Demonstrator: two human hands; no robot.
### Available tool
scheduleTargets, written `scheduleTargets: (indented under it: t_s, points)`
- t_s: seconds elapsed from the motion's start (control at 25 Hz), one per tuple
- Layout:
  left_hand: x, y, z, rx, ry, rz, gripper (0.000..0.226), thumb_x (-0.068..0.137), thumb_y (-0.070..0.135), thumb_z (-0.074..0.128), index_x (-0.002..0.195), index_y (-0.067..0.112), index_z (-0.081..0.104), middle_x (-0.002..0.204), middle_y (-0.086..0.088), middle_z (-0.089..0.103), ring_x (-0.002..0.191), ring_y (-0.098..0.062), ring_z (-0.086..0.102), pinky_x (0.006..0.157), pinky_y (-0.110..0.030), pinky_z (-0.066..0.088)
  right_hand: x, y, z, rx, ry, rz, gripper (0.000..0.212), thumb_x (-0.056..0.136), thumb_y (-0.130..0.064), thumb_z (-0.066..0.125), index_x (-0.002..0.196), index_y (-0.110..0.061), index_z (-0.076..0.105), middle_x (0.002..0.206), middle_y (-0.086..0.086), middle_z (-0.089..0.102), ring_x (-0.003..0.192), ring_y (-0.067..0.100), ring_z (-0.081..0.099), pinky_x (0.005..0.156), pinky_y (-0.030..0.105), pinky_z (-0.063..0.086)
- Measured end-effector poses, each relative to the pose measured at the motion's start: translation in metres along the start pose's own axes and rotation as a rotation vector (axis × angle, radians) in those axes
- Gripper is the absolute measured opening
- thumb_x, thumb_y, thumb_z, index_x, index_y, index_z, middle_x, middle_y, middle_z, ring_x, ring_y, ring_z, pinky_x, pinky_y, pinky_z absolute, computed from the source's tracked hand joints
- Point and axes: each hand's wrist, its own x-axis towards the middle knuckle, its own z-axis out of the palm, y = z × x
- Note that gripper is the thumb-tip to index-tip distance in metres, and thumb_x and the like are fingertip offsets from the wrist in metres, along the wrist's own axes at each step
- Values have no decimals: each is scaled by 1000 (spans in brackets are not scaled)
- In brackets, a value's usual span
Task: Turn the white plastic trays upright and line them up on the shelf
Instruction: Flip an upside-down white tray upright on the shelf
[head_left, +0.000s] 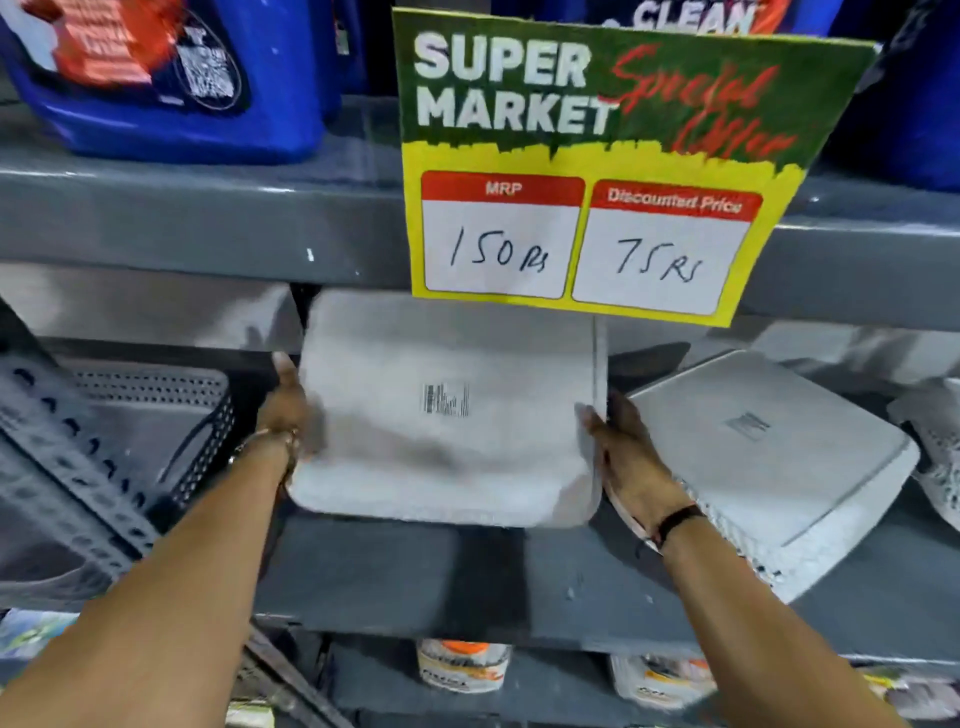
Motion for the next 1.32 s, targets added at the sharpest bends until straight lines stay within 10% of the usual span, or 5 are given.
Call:
scheduleTargets:
  t_s: [0.16,0.52,0.72,1.08,1.32]
  points:
    - [-7,26,-7,-506,-199,-2,79,85,69,7,111,22,65,107,2,75,93,-23,67,87,-42,49,-1,-33,-18,342,-26,-23,35,95,-36,33,107,-18,60,105,-4,70,104,12,63,93,29,51]
    - [-29,-1,-22,371,-12,-157,36,97,2,38,63,2,50,23,5,53,28,-2,56,27,-18,40,-27,6,-25,-249,154,145,10,83,-1,55,89,4,62,101,31,64,95,45,61,90,56,47]
    - [-21,-26,-17,436,28,-298,36,97,-8,27,128,-17,42,123,-26,59,112,-19,64,36,-11,50,-36,24,-28,-608,85,114,25,78,4,56,102,-1,61,105,23,67,98,36,63,92,55,48]
    - [-37,18,55,1039,222,25,48,90,15,48,133,-4,41,140,-28,38,129,-41,36,105,-46,36,-14,-21,-44,-898,236,-320,47,82,-26,63,120,-2,51,110,16,61,100,29,60,87,40,53]
    - [-97,68,227,421,-324,-68,36,96,14,41,72,-8,57,30,-7,60,26,-10,58,31,-12,46,50,-79,-212,-1079,461,-408,31,92,-15,48,101,12,60,106,33,64,102,43,59,88,44,44]
